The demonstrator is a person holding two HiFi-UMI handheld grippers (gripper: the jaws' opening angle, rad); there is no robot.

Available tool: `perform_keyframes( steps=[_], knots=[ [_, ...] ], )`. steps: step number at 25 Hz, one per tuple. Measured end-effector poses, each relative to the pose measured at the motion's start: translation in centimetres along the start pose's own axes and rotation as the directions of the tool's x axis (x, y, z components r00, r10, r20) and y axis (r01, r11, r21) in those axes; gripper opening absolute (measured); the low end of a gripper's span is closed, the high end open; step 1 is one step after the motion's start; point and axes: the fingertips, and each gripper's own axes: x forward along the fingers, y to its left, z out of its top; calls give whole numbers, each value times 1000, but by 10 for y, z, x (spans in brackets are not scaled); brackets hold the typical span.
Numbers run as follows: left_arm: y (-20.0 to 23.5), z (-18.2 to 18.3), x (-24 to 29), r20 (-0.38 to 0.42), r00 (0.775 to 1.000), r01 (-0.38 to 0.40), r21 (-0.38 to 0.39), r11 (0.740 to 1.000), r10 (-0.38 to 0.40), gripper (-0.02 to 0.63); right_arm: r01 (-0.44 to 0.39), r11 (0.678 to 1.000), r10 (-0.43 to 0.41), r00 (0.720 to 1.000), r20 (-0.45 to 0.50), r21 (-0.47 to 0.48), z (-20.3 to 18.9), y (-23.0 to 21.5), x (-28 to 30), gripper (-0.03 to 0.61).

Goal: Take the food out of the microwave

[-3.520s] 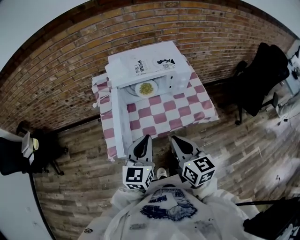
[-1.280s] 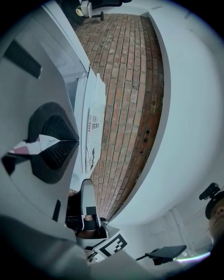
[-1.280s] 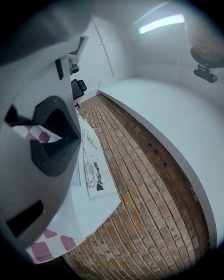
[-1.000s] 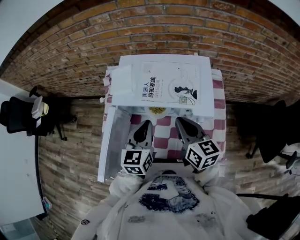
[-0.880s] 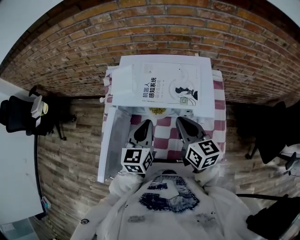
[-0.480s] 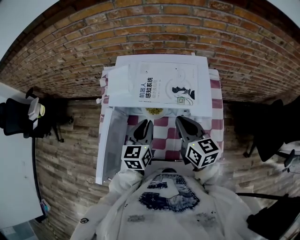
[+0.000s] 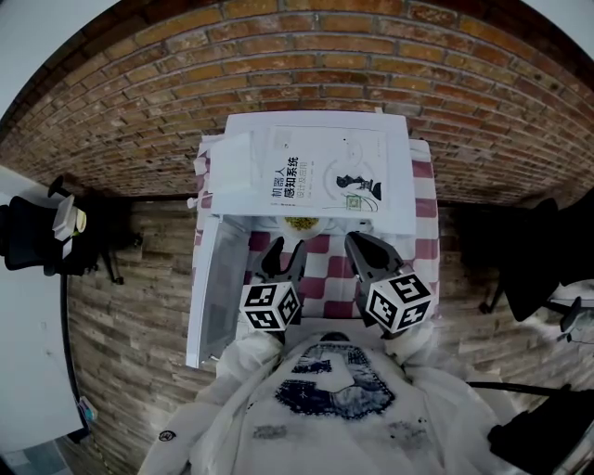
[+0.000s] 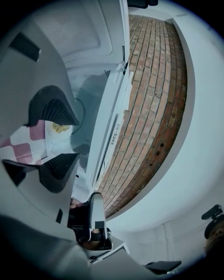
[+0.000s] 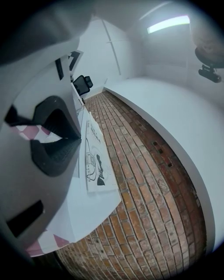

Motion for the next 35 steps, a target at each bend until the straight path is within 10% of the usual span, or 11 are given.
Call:
perform_keyframes(
  steps=[20,35],
  knots=[
    [24,-42,24,-59,998,-39,-145,989,30,321,4,1000,-4,1000,-18,4,-3,-10,-9,14],
    [59,-88,48,-122,992,-73,-430,900,22,304,27,1000,-27,999,-28,14,-6,-20,-12,14]
  ],
)
